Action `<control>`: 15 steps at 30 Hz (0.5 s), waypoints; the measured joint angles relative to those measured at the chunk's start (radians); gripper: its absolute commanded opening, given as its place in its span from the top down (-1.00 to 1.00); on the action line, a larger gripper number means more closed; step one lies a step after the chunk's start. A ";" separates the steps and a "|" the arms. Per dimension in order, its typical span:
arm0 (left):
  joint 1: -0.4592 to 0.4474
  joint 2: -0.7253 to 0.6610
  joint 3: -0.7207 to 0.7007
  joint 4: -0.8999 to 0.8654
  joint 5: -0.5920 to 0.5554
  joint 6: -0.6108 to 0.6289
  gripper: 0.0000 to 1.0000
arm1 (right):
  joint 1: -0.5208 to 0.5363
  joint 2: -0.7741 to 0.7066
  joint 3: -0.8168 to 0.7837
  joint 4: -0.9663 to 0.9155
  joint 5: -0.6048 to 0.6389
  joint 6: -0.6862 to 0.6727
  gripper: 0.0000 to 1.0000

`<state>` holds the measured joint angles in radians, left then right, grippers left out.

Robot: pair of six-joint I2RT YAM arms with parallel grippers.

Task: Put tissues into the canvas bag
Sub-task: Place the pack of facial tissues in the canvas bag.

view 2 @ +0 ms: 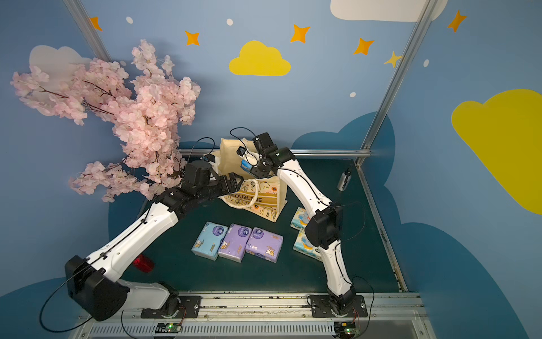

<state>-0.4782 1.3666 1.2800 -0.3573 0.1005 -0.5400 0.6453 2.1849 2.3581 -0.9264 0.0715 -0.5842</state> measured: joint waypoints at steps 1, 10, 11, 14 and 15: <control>0.004 0.002 0.002 0.001 0.000 -0.003 -0.84 | 0.000 0.000 0.000 -0.002 0.003 0.000 -0.14; 0.015 0.087 0.095 0.000 0.004 -0.015 -0.75 | 0.000 0.000 0.000 -0.050 0.037 0.001 -0.37; 0.015 0.089 0.096 0.000 0.004 -0.015 -0.76 | 0.000 0.000 -0.001 -0.054 0.040 0.002 -0.40; 0.015 0.090 0.096 -0.001 0.003 -0.015 -0.76 | 0.001 0.000 -0.001 -0.065 0.044 0.003 -0.47; 0.015 0.089 0.096 -0.001 0.003 -0.015 -0.76 | 0.002 0.000 -0.001 -0.067 0.045 0.004 -0.49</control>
<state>-0.4633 1.4559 1.3762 -0.3584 0.1040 -0.5552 0.6468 2.1849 2.3573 -0.9932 0.1162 -0.5800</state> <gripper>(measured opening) 0.880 0.726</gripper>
